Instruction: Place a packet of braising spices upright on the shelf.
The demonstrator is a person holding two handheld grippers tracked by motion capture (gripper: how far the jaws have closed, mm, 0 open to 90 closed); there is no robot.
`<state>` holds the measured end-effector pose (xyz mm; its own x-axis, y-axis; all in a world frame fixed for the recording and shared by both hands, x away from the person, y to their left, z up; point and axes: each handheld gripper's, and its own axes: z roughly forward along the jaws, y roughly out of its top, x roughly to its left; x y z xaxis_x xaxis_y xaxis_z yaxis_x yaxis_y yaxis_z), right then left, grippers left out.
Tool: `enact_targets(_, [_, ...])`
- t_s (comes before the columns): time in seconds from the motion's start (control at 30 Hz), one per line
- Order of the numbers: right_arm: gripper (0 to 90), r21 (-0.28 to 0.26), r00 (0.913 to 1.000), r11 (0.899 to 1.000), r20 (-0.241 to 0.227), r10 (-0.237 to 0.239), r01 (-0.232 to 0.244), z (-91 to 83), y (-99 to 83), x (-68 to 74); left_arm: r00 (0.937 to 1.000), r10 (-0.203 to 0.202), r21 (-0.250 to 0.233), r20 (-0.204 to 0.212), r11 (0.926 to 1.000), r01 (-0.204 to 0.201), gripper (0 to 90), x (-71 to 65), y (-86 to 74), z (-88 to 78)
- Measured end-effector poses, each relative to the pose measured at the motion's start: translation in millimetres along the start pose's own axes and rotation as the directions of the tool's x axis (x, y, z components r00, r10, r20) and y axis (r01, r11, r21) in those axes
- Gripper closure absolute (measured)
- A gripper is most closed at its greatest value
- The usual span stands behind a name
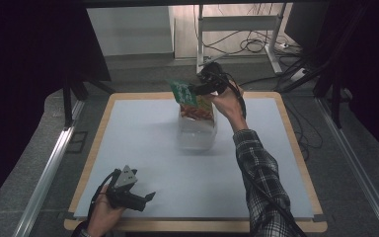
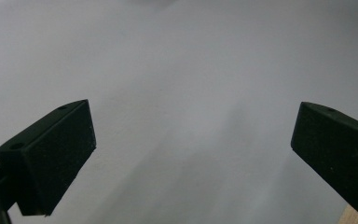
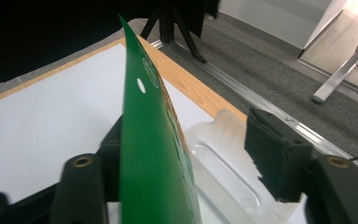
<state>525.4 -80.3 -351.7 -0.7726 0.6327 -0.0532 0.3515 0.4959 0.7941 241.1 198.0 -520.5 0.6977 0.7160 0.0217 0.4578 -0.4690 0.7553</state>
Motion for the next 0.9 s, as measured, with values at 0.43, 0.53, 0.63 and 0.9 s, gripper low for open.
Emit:
enact_targets(0.43, [17.3,-0.004,0.9999,1.0,-0.015,0.007,-0.007,-9.7,-5.6,5.6,1.0,0.004,0.01,-0.002,0.9999,-0.004,0.0,-0.6,-0.2,0.9])
enact_targets(0.53, [12.0,-0.004,0.9995,1.0,-0.031,0.008,-0.008,-11.8,-6.5,7.0,1.0,0.003,0.011,-0.003,0.9999,-0.003,0.0,-0.5,-0.4,1.0])
enact_targets(0.63, [7.6,-0.006,0.9989,1.0,-0.043,0.019,-0.02,-13.3,-7.3,8.1,1.0,0.003,0.011,-0.003,0.9999,-0.003,0.0,-0.4,-0.5,1.1])
enact_targets(0.9, [2.7,-0.03,0.9985,0.999,-0.052,0.015,-0.017,-18.9,-9.6,13.1,1.0,0.005,0.012,-0.002,0.9999,-0.005,0.0,-0.5,-0.7,1.2])
